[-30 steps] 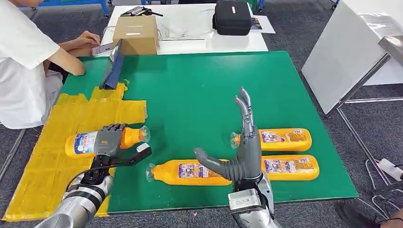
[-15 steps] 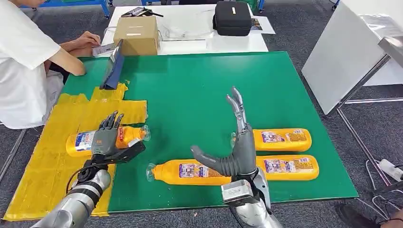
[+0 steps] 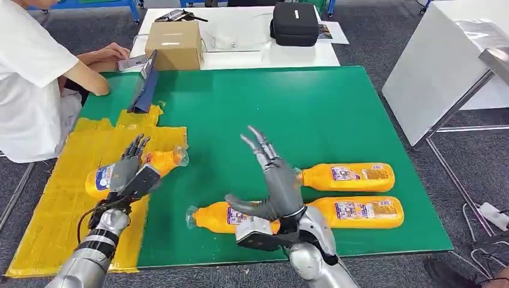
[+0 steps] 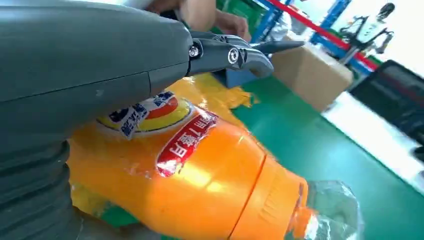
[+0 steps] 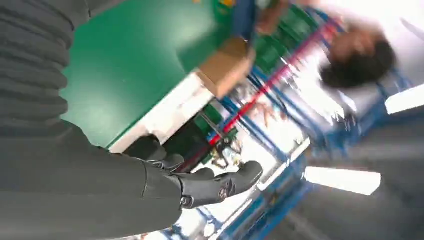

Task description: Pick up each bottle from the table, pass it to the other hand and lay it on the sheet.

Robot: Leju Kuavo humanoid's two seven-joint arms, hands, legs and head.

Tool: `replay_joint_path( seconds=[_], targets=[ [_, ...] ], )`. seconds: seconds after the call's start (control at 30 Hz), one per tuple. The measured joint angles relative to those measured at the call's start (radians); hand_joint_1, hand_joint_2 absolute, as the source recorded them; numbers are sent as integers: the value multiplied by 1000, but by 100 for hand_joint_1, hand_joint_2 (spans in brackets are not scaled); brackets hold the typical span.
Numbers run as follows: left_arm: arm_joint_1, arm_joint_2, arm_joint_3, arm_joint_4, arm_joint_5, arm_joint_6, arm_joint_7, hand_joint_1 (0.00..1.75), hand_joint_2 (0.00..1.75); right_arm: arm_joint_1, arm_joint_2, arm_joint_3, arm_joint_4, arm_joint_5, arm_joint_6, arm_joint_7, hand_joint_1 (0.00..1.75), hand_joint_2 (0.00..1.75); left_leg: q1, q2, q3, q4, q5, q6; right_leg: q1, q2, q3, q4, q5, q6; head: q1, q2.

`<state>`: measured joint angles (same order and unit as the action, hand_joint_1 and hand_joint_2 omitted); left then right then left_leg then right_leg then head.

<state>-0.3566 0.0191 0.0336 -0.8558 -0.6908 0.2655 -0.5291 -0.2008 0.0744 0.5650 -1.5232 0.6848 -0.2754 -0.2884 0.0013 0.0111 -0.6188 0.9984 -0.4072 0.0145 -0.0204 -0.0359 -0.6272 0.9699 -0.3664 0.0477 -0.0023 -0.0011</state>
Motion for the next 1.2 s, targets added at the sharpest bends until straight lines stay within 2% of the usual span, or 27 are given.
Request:
replay_joint_path(
  seconds=[0.13, 0.53, 0.87, 1.07, 1.2],
  targets=[
    [63, -2, 0, -88, 12, -15, 1, 0, 175, -18, -11, 16, 34, 11, 8, 8, 0, 175, 0, 0, -2, 0, 0, 0, 0, 0, -2, 0, 0, 0, 0, 0],
    [149, -10, -4, -314, 50, -22, -13, 0, 175, -48, -42, 60, 110, 81, 66, 29, 0, 175, 0, 1, -4, 0, 0, 0, 1, 0, -4, 0, 0, 0, 0, 0],
    [172, -15, -14, -345, 33, -13, -2, 0, 175, -55, -48, 65, 134, 86, 78, 26, 0, 175, 0, 1, -4, 0, 0, 0, 1, 0, -4, 0, 0, 0, 0, 0],
    [179, -34, -13, -390, 160, -62, -25, 0, 175, -88, -76, 103, 165, 143, 167, 32, 0, 175, 0, 1, -4, 0, 0, 0, 1, 0, -4, 0, 0, 0, 0, 0],
    [179, -48, -13, -437, 216, -107, -27, 0, 175, -130, -118, 149, 224, 116, 241, -11, 0, 175, 0, 1, -4, 0, 0, 0, 0, 0, -4, 0, 0, 1, 0, 0]
  ],
)
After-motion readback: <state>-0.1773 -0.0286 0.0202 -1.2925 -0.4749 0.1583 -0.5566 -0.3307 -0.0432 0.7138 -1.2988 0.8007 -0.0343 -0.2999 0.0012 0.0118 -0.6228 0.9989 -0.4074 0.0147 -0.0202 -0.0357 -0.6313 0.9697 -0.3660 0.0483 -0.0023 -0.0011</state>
